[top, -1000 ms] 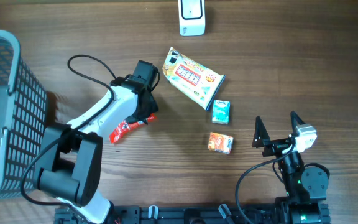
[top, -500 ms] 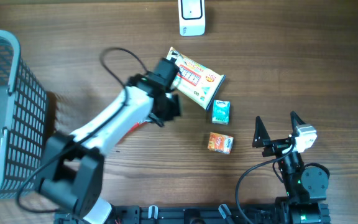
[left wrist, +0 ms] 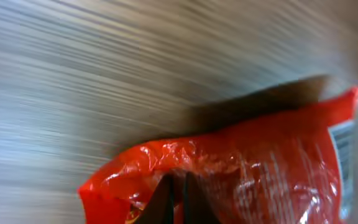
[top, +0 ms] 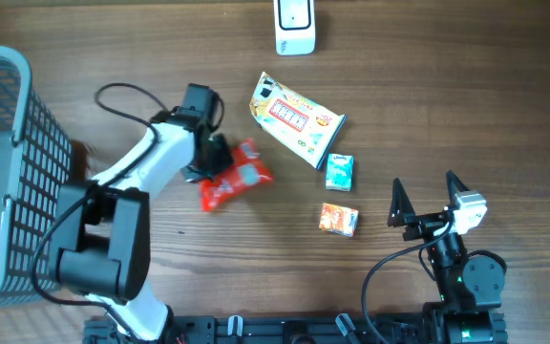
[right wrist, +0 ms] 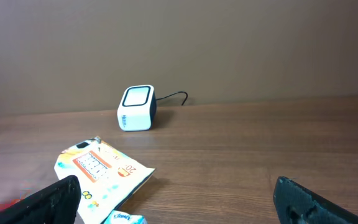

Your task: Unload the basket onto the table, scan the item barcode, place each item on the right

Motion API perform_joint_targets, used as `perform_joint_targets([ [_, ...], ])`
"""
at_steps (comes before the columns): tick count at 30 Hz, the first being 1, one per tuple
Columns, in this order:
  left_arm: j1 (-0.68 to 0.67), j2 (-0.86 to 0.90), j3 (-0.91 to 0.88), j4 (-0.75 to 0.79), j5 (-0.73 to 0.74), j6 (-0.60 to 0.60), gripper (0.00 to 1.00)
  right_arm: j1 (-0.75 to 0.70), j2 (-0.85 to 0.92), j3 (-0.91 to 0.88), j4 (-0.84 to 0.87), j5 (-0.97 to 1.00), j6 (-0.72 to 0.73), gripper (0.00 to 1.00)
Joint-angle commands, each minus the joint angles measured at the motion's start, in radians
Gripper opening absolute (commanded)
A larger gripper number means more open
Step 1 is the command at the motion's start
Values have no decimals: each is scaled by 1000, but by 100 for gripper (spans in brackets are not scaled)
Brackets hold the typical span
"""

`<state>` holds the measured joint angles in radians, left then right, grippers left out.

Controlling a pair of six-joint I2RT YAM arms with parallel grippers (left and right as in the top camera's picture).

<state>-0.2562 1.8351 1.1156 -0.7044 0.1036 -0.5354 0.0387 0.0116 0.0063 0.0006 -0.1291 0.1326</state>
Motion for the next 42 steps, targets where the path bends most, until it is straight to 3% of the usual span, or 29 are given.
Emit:
perform_joint_targets([
  [1, -139, 62, -5, 35, 259, 57, 4, 1, -7, -1, 6, 10, -9, 100],
  [5, -244, 60, 38, 31, 216, 58, 4, 1, -7, -1, 6, 10, -9, 100],
  [9, -214, -8, 192, -182, 105, 58, 4, 1, -7, -1, 6, 10, -9, 100],
  [13, -230, -63, 203, -213, 277, 61, 4, 1, -7, -1, 6, 10, -8, 100],
  [15, -254, -45, 147, -175, 324, 56, 4, 1, -7, -1, 6, 10, -9, 100],
  [19, -285, 9, -13, 44, 452, -35, 4, 1, -7, -1, 6, 10, -9, 100],
  [21, -276, 28, -64, 49, 343, -34, 4, 1, -7, -1, 6, 10, -9, 100],
  [23, -245, 24, -64, -50, 188, -36, 4, 1, -7, -1, 6, 10, -9, 100],
  [30, -191, -71, 106, -217, 166, -26, 4, 1, -7, -1, 6, 10, -9, 100],
  [33, -189, -86, 100, -274, -61, -57, 4, 1, -7, -1, 6, 10, -9, 100],
  [35, -189, -85, 62, -267, -131, -101, 4, 1, -7, -1, 5, 10, -9, 100],
  [39, -193, -85, -138, -69, -59, -101, 4, 1, -7, -1, 6, 10, -9, 100],
  [40, -192, -85, -167, -43, -83, -101, 4, 1, -7, -1, 6, 10, -9, 100],
  [42, -178, -85, -199, -58, -265, -102, 4, 1, -7, -1, 6, 10, -9, 100],
])
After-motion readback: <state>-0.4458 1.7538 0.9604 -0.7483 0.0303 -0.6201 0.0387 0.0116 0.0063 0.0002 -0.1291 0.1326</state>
